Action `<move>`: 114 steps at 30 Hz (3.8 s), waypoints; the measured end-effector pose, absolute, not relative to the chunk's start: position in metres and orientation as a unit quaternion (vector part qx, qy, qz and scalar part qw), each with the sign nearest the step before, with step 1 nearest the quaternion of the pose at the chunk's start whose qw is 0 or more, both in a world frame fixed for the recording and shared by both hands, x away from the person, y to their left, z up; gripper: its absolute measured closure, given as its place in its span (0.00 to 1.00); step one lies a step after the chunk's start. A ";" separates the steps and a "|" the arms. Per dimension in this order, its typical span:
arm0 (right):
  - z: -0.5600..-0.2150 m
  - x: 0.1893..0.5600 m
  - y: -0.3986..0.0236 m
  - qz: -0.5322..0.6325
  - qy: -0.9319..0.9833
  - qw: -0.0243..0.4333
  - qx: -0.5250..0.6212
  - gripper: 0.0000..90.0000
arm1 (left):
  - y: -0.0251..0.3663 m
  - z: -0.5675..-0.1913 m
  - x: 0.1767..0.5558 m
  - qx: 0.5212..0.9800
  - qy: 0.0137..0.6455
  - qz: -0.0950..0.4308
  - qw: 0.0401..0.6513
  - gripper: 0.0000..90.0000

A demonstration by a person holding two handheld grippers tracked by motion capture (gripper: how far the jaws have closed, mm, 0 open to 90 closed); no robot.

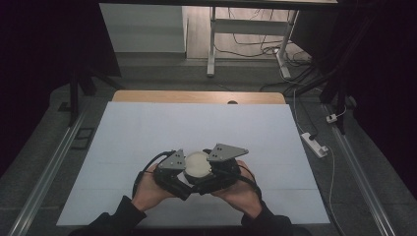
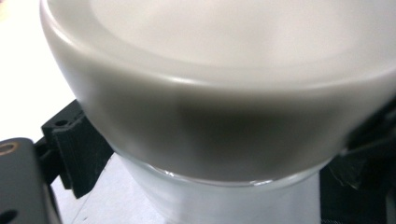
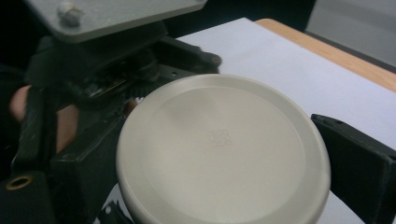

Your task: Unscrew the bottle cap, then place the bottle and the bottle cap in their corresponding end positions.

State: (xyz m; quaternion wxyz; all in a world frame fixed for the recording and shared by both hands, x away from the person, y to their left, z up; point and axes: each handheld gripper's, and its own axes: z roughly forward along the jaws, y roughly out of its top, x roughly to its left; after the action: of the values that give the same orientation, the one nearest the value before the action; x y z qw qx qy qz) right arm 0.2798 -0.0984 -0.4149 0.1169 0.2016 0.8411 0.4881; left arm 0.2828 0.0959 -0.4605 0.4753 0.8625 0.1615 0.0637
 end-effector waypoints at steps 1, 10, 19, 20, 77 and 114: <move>-0.415 0.281 -0.100 0.489 0.843 0.110 0.194 0.08 | 0.097 -0.461 0.284 0.863 0.152 0.053 0.479 0.09; -0.417 0.294 -0.114 0.515 0.848 0.008 0.124 0.08 | 0.099 -0.464 0.286 0.873 0.090 0.015 0.480 0.09; -0.416 0.299 -0.120 0.526 0.842 0.004 0.120 0.08 | 0.098 -0.469 0.289 0.876 0.099 0.020 0.471 0.09; -0.415 0.299 -0.120 0.526 0.842 0.008 0.120 0.08 | 0.099 -0.469 0.289 0.876 0.102 0.021 0.471 0.09; -0.419 0.278 -0.148 0.509 0.839 0.078 0.173 0.08 | 0.130 -0.469 0.309 0.855 0.207 0.086 0.467 0.09; -0.470 0.267 -0.141 0.475 0.861 0.066 0.167 0.08 | 0.104 -0.466 0.374 0.848 0.224 0.112 0.467 0.09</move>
State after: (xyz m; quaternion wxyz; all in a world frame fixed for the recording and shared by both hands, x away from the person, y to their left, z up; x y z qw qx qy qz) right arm 0.2669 -0.1413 -0.4702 0.0661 0.1673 0.8613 0.4752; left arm 0.3740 0.1037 -0.4664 0.4669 0.8481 0.2238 0.1125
